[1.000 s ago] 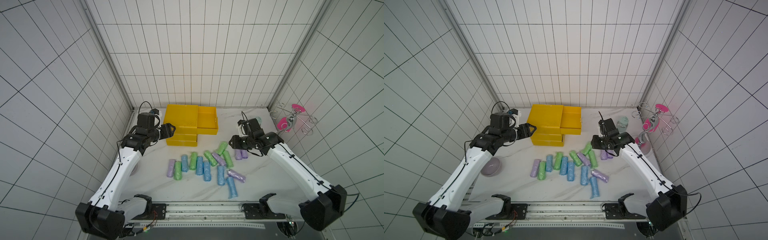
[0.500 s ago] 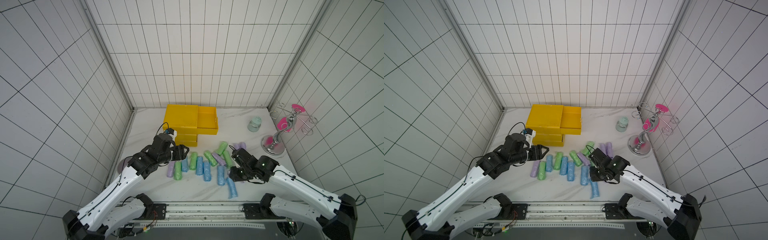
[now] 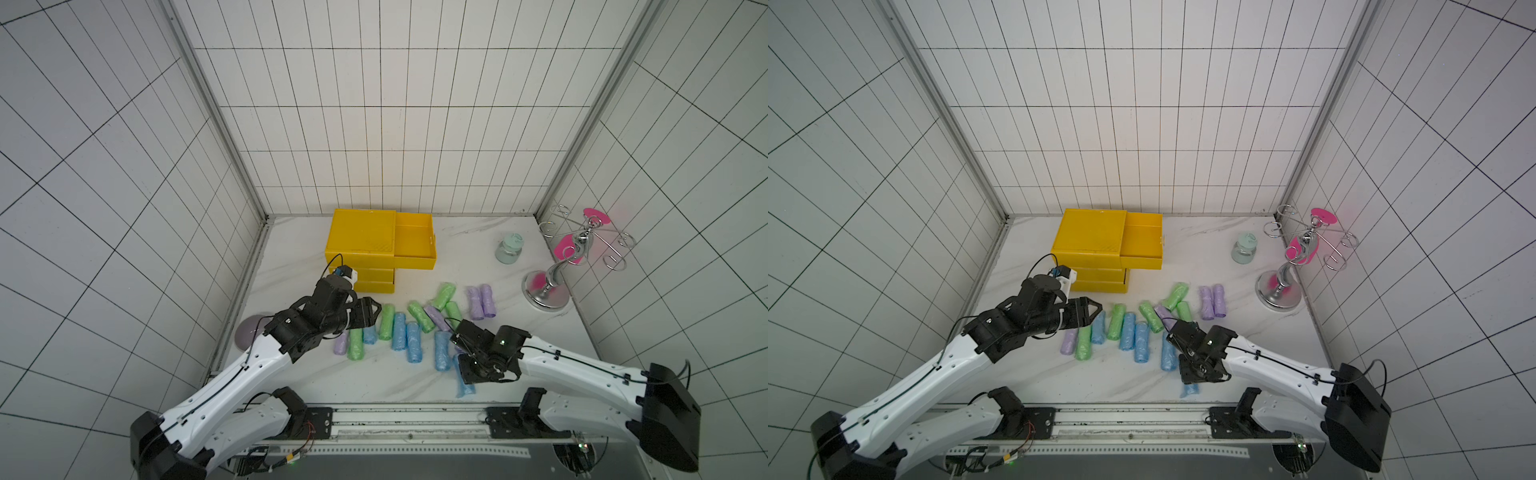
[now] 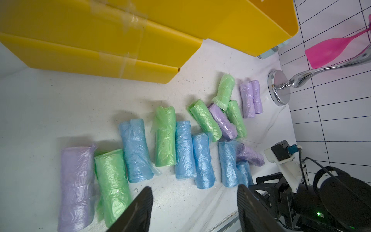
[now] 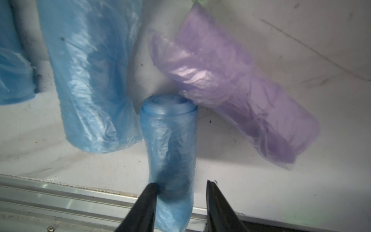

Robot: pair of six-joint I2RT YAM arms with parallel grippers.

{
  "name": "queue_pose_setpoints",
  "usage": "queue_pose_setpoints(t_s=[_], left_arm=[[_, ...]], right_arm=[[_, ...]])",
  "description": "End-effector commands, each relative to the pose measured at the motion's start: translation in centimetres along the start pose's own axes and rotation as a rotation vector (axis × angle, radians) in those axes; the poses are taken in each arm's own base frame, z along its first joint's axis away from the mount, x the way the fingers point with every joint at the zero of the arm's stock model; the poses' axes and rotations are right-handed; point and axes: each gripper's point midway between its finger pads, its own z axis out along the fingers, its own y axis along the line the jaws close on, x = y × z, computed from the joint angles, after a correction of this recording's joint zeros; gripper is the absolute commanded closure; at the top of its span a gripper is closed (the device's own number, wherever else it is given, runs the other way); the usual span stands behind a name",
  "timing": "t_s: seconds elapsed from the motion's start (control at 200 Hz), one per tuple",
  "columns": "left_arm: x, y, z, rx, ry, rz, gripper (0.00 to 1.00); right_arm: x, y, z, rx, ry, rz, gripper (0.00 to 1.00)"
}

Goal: Sort the rolls of trash bags by color and place them into the drawer
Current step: Pick up the roll of trash bags from the center of the board.

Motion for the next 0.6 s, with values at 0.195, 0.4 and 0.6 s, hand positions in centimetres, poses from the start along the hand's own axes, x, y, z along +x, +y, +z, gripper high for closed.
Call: queue_pose_setpoints(t_s=[0.195, 0.4, 0.6], left_arm=[[-0.4, -0.3, 0.0, 0.017, -0.027, 0.006, 0.34], [-0.9, -0.7, -0.5, 0.024, -0.046, 0.017, 0.34], [-2.9, -1.4, -1.9, 0.025, -0.133, 0.059, 0.34]], right_arm=[[0.0, 0.5, 2.4, 0.007, 0.021, 0.006, 0.58], [-0.4, 0.9, 1.5, -0.003, 0.005, 0.004, 0.74], [-1.9, 0.2, -3.9, -0.018, -0.115, 0.001, 0.8]])
